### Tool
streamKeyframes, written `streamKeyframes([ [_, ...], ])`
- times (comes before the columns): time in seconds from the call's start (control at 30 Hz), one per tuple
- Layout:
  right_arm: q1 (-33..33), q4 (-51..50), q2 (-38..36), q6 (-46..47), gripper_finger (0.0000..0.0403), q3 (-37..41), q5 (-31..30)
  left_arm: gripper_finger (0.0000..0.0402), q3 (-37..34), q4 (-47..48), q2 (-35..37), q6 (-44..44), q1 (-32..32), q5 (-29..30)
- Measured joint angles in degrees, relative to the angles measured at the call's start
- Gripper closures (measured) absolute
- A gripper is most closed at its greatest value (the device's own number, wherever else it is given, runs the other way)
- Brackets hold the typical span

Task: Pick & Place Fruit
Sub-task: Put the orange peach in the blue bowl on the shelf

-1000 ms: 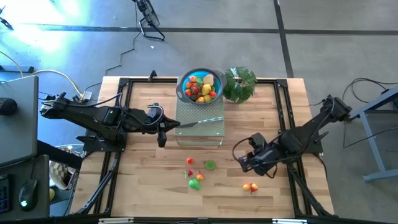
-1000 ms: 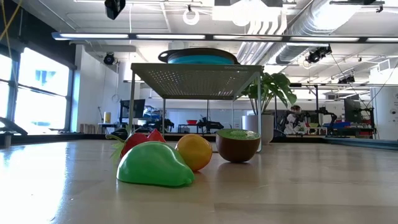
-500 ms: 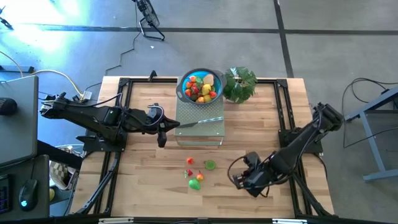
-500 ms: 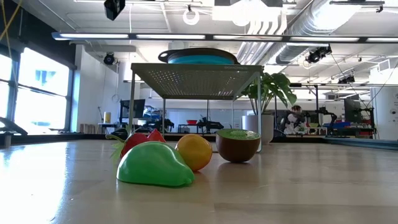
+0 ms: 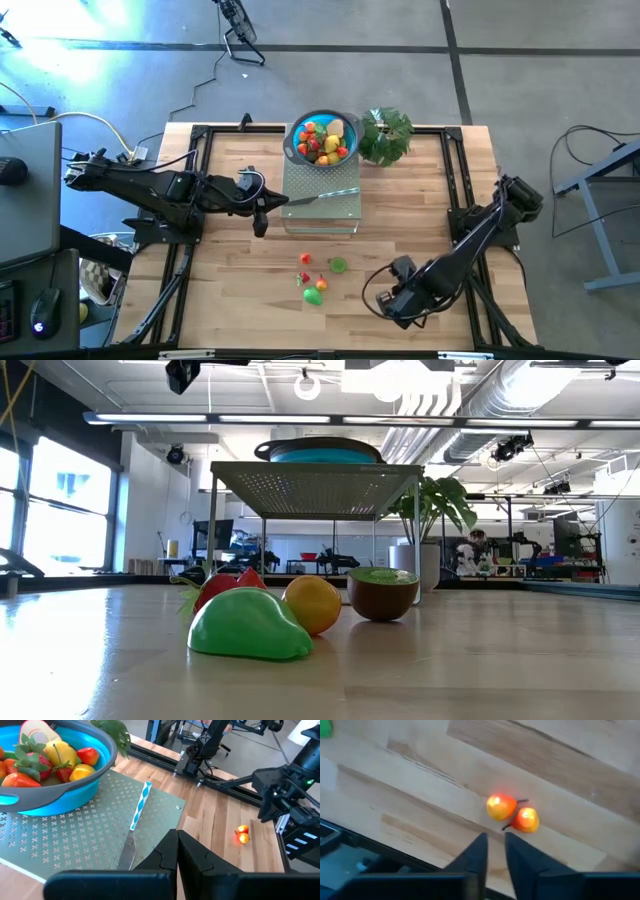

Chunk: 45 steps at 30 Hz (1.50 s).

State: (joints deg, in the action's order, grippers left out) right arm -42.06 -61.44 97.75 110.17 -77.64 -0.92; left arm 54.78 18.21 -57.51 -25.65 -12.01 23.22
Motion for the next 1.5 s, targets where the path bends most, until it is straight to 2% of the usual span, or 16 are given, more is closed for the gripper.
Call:
streamKeyframes([
  [0.27, -0.26, -0.8, 1.48, -10.24, 0.0203, 0.01, -3.49, 0.0401, 0.0, 0.23, 0.01, 0.34, 0.0, 0.05],
  [0.4, -0.33, 0.05, 2.69, -14.96, 0.0165, 0.01, -3.21, 0.0401, 0.0, 0.25, 0.02, 0.28, 0.0, 0.05],
  [0.53, -0.33, 1.87, 4.79, -19.43, 0.0162, 0.01, -2.2, 0.0401, 0.0, 0.38, 0.02, 0.08, 0.0, 0.05],
  [0.67, -0.33, 2.33, 7.27, -20.0, 0.0167, 0.01, 1.26, 0.0401, 0.0, 0.4, 0.01, -0.13, 0.0, 0.03],
  [0.8, -0.33, 3.16, 9.46, -21.65, 0.0167, 0.01, 1.52, 0.0401, 0.0, 0.4, -0.01, -0.13, 0.0, 0.03],
  [1.23, -0.33, 11.47, 10.15, -23.23, 0.0167, 6.55, 2.68, 0.0401, 0.0, 0.42, -0.01, -0.16, 0.0, 0.01],
  [1.5, -0.32, 12.42, 10.15, -23.43, 0.02, 7.97, 2.38, 0.0401, 0.0, 0.42, -0.01, -0.18, 0.0, 0.01],
])
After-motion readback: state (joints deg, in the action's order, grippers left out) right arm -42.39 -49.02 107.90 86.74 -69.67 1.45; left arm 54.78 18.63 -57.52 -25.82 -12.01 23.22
